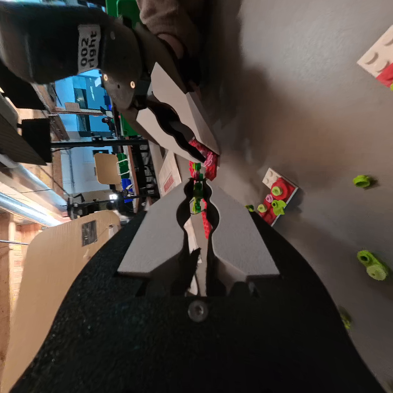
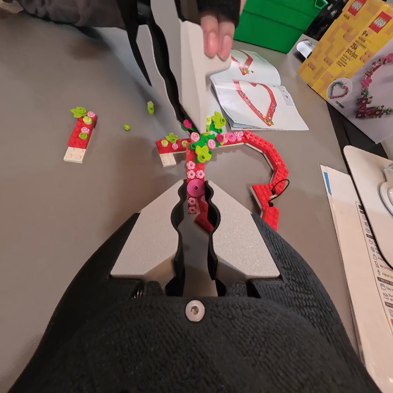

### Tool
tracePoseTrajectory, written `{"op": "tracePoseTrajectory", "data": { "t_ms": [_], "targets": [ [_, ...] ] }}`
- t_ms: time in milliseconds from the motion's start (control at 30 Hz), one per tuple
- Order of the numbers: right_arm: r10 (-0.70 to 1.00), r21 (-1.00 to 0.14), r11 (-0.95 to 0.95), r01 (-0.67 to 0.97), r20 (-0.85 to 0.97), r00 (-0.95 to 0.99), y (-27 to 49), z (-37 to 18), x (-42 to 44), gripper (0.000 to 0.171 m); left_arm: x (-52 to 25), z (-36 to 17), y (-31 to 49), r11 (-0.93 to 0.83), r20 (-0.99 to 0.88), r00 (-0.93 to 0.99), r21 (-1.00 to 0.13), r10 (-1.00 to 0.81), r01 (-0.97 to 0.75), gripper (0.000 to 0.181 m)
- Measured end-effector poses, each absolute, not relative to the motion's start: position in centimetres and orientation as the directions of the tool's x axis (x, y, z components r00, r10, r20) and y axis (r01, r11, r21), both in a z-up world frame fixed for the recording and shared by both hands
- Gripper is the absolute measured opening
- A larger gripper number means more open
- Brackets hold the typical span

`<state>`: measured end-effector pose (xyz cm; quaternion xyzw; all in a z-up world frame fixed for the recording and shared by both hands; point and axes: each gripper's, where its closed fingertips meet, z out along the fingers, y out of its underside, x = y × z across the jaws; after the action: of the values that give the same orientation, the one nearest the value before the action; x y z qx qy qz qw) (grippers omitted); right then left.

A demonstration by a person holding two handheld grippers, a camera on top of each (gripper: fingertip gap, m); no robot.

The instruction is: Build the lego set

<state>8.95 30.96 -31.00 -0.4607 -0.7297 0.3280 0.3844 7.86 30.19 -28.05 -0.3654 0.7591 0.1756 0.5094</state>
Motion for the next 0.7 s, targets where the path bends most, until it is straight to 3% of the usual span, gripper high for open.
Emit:
{"op": "tracePoseTrajectory", "data": {
  "t_ms": [100, 300, 700],
  "targets": [
    [0.931, -0.819, 0.345, 0.459, 0.237, -0.277, 31.1, -30.7, 9.0, 0.015, 8.0, -28.3, 30.1, 0.682, -0.909, -0.256, -0.04, -0.328, -0.731, 0.005],
    [0.936, -0.775, 0.313, 0.548, 0.153, -0.319, 30.7, -31.5, 9.8, 0.015, 8.5, -28.3, 29.8, 0.706, -0.928, -0.249, -0.02, -0.276, -0.708, 0.005],
    [0.95, -0.764, 0.255, 0.593, 0.084, -0.301, 31.0, -32.0, 10.3, 0.015, 7.7, -28.2, 30.5, 0.7, -0.959, -0.159, -0.053, -0.234, -0.712, 0.005]
  ]
}}
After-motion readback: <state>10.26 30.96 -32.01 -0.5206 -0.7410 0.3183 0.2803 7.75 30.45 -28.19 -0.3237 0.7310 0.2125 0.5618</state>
